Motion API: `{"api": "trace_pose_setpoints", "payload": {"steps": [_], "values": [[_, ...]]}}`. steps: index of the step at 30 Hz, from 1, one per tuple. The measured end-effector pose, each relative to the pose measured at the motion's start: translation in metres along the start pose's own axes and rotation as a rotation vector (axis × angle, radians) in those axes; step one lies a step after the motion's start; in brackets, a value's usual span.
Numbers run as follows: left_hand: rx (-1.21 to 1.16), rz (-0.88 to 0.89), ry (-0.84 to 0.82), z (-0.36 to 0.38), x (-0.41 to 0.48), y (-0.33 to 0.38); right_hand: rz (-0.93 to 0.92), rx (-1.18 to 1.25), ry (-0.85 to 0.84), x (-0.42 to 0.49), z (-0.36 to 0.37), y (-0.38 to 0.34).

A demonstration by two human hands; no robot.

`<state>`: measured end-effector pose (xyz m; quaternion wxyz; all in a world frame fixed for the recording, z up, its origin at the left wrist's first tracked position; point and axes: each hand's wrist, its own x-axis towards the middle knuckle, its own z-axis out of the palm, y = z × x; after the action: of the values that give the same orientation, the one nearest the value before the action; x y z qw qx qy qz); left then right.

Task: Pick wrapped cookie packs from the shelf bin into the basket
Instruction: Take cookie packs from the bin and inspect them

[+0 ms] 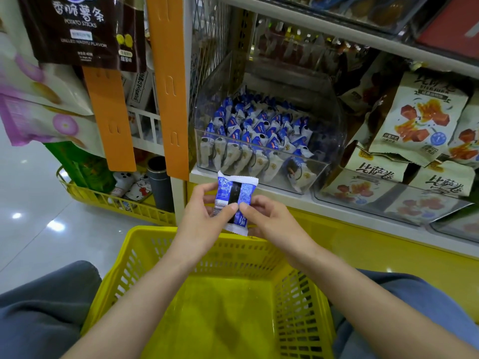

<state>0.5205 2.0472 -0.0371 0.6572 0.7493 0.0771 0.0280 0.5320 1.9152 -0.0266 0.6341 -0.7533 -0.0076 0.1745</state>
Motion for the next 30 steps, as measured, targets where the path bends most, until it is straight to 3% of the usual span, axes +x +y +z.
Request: {"api": "trace_pose_setpoints", "payload": {"steps": [8, 18, 25, 30], "values": [[0.258, 0.236, -0.009, 0.001, -0.001, -0.009, 0.026, 0.137, 0.049, 0.002, 0.002, 0.001], [0.506, 0.325, -0.084, -0.003, -0.004, -0.015, -0.041, 0.130, 0.022, -0.002, 0.006, 0.002], [0.710, 0.433, 0.014, -0.008, -0.003, -0.012, -0.126, 0.053, -0.065, -0.002, 0.008, 0.006], [0.842, 0.447, 0.036, -0.007, -0.003, -0.014, -0.198, -0.191, -0.023, -0.002, 0.007, 0.014]]}}
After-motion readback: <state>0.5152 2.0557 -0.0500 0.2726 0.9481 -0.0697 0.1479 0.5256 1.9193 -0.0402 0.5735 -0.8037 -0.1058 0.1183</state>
